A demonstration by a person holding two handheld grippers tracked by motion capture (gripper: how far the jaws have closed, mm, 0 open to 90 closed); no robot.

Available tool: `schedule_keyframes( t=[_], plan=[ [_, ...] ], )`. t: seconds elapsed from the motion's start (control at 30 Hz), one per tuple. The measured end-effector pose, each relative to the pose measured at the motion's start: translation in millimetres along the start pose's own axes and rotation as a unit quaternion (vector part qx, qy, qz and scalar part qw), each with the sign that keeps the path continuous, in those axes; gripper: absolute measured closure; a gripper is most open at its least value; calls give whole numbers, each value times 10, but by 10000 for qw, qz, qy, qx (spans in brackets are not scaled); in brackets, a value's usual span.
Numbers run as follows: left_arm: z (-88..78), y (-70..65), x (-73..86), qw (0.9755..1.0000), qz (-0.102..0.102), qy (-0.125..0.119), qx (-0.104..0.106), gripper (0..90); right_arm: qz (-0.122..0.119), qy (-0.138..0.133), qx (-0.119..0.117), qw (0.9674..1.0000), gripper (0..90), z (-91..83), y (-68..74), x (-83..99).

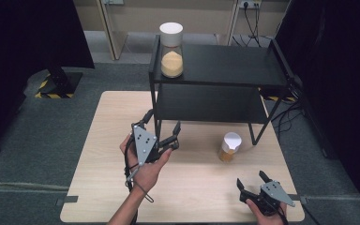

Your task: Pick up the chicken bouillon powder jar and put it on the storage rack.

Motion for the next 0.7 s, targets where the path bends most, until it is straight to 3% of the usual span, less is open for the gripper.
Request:
schedule_keyframes(
  t=[0.27,0.5,0.7],
  plan=[
    [-210,2,311,9996,-163,112,218,130,8,4,2,10000,84,2,0,-2],
    [-396,3,570,9990,-280,277,224,128,-2,0,5,10000,84,2,3,-1],
    [-534,35,782,9974,-379,562,230,126,-3,-3,8,10000,84,2,5,0]
  ],
)
Point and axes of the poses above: each handheld gripper's, and its own axes: z roughly forward along the jaws, x roughly out of its underside, y roughly to its left, the point moved 2 cm from there along z, roughly forward along the jaws, and after that the axes turned 5 degrees about z, right-handed, at the moved point
